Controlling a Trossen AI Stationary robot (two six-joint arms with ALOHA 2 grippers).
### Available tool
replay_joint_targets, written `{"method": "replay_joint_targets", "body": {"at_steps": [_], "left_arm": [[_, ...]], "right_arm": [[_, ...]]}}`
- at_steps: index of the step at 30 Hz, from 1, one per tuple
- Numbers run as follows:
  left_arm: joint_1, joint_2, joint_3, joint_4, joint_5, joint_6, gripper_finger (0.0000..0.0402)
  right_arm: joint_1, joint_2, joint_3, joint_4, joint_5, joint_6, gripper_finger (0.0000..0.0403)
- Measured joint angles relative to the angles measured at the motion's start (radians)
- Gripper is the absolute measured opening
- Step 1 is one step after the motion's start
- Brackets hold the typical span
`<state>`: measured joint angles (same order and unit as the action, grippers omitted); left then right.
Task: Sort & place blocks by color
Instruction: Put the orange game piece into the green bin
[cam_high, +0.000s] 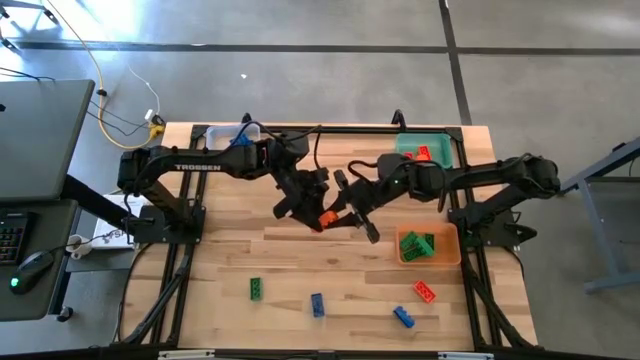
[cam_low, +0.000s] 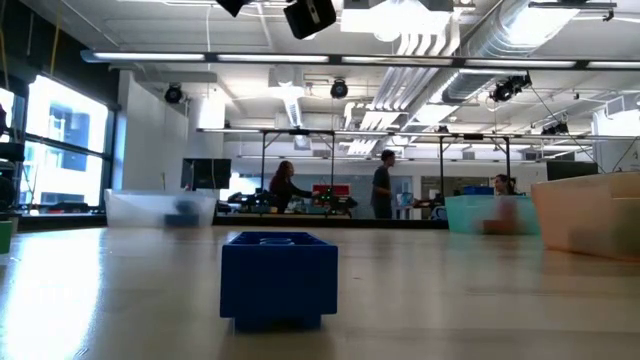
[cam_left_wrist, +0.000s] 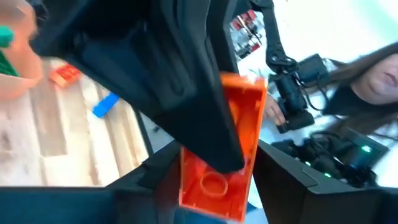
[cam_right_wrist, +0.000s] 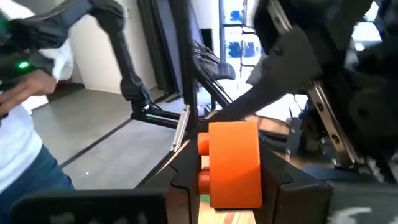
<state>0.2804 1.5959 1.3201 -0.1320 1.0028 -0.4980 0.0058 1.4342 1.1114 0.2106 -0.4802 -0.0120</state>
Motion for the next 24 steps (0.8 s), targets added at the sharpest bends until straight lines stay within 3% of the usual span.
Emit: {"method": "replay_joint_targets", "body": {"at_steps": [10, 24], "left_arm": [[0.066, 0.001, 0.0, -0.059, -0.03, 0.026, 0.0228], [0.258, 0.001, 0.0, -0.218, 0.005, 0.25, 0.0234]], "right_arm": [[-0.044, 0.0, 0.0, -0.092, 0.008, 0.095, 0.0073], [-0.126, 0.0, 0.0, -0.196, 0.095, 0.139, 0.0073]]}}
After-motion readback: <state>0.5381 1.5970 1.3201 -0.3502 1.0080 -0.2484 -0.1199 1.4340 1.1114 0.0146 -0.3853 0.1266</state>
